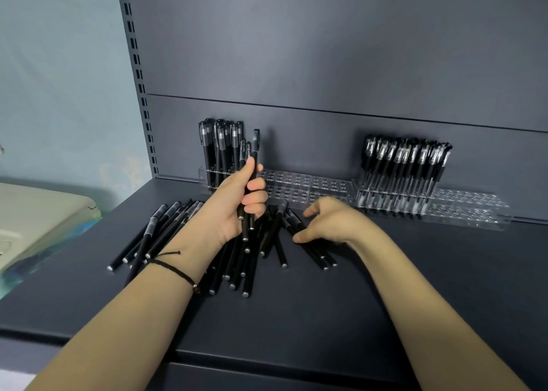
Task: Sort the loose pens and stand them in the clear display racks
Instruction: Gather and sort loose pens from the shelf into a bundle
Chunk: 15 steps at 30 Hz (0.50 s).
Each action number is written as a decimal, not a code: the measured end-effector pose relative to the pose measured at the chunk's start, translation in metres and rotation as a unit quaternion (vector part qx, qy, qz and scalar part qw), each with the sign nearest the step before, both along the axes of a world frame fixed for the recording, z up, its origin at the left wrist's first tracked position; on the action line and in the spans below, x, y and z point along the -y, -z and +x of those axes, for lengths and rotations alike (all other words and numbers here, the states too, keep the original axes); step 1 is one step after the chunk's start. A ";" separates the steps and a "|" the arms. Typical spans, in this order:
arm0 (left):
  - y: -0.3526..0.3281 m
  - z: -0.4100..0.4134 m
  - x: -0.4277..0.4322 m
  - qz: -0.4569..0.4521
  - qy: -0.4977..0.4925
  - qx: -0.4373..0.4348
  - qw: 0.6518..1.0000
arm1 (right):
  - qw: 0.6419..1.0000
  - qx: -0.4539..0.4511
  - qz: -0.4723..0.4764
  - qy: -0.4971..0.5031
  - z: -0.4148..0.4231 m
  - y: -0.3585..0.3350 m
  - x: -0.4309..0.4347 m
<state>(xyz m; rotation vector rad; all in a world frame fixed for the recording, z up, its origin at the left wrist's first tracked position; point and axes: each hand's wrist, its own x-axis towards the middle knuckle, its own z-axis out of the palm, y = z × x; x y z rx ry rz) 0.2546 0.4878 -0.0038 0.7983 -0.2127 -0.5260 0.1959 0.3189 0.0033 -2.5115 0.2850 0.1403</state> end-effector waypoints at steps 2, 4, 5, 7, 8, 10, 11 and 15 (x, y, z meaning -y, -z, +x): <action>0.000 0.000 0.000 0.002 0.002 -0.001 1.000 | 1.000 -0.017 -0.011 -0.006 -0.002 -0.004 0.006; 0.000 0.000 0.000 0.005 0.002 -0.001 1.000 | 0.999 -0.019 -0.024 -0.011 -0.002 -0.005 0.010; 0.001 0.000 0.000 0.008 0.003 -0.001 1.000 | 0.999 -0.017 -0.036 -0.012 -0.002 -0.005 0.010; 0.001 0.000 0.001 0.015 0.003 -0.001 1.000 | 0.998 -0.022 -0.057 -0.011 0.000 -0.004 0.009; 0.001 -0.001 0.002 0.021 0.001 -0.001 1.000 | 0.998 -0.020 -0.061 -0.007 0.000 -0.004 0.008; 0.001 -0.003 0.005 0.034 -0.011 0.006 0.999 | 0.998 -0.013 -0.054 -0.001 0.000 -0.003 0.009; 0.001 -0.004 0.006 0.041 -0.019 0.009 0.999 | 0.999 -0.007 -0.041 0.000 -0.001 -0.003 0.010; 0.002 -0.005 0.007 0.068 -0.036 0.018 0.997 | 0.995 0.028 0.097 0.014 -0.001 -0.002 0.022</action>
